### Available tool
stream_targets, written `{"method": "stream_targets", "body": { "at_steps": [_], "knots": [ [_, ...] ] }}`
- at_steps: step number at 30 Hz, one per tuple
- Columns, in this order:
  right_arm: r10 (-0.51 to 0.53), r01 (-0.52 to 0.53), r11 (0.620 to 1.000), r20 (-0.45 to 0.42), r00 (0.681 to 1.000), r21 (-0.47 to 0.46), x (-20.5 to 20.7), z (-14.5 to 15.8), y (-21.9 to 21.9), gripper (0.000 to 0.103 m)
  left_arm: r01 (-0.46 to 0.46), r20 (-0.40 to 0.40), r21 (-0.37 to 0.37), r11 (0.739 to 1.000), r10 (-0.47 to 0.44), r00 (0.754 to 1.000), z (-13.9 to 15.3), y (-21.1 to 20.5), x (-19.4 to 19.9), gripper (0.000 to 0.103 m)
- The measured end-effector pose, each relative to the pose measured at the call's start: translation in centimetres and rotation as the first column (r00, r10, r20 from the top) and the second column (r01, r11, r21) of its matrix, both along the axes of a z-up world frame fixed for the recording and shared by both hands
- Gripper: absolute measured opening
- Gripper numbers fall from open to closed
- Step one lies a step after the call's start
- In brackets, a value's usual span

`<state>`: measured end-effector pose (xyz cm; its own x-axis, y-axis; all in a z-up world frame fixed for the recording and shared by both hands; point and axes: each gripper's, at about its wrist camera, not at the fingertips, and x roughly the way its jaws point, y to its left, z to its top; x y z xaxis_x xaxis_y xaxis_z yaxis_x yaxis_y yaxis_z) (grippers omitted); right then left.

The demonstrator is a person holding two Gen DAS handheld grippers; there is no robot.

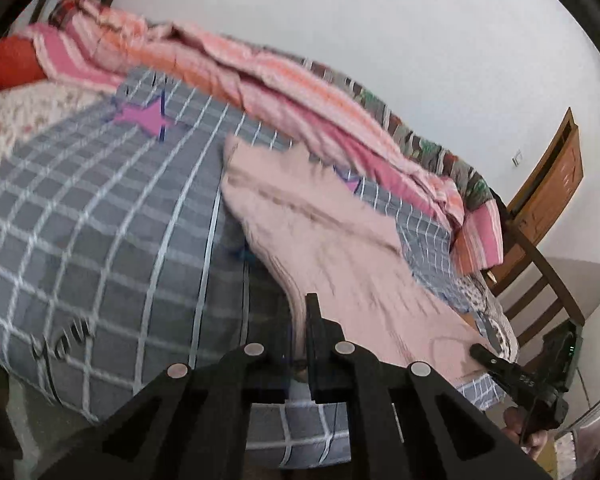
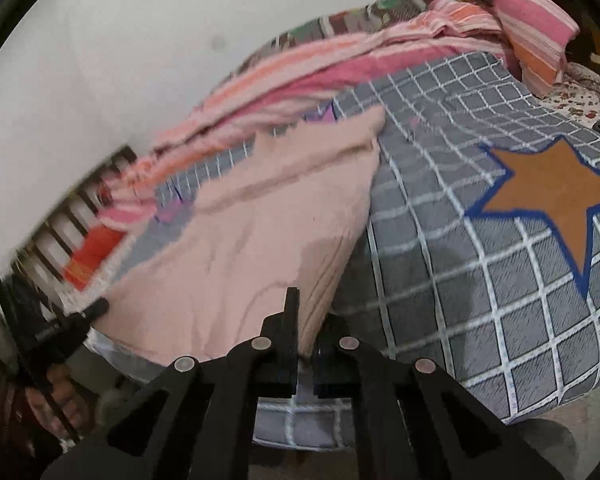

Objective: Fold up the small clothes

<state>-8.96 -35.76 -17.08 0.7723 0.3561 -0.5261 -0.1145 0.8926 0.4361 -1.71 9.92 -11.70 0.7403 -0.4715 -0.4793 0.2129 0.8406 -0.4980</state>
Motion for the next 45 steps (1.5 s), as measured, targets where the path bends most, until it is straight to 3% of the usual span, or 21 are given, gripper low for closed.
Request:
{"method": "stream_targets", "body": {
  "at_steps": [8, 18, 27, 36, 45],
  "knots": [
    [-0.031, 0.028, 0.998, 0.061, 0.998, 0.064, 2.4, 4.6, -0.5, 0.004, -0.053, 0.080, 0.060, 0.997, 0.048, 0.996, 5.5, -0.5, 3.8, 0.006],
    [-0.065, 0.028, 0.970, 0.146, 0.987, 0.243, 8.4, 8.9, -1.9, 0.005, -0.134, 0.098, 0.052, 0.990, 0.129, 0.987, 8.2, -0.7, 9.8, 0.006],
    [-0.081, 0.046, 0.970, 0.136, 0.987, 0.239, 16.0, 8.9, -2.5, 0.004, -0.161, 0.076, 0.085, 0.983, 0.155, 0.985, 7.3, -2.2, 17.1, 0.006],
    [-0.086, 0.078, 0.979, 0.032, 0.996, 0.186, 25.7, 6.3, -2.2, 0.005, -0.177, 0.007, 0.119, 0.977, 0.177, 0.984, 3.9, -3.9, 25.4, 0.006],
    [-0.067, 0.069, 0.988, -0.019, 0.998, 0.136, 31.7, 4.6, -1.9, 0.005, -0.167, -0.034, 0.156, 0.974, 0.174, 0.984, 1.5, -5.5, 31.9, 0.007]
  ]
}}
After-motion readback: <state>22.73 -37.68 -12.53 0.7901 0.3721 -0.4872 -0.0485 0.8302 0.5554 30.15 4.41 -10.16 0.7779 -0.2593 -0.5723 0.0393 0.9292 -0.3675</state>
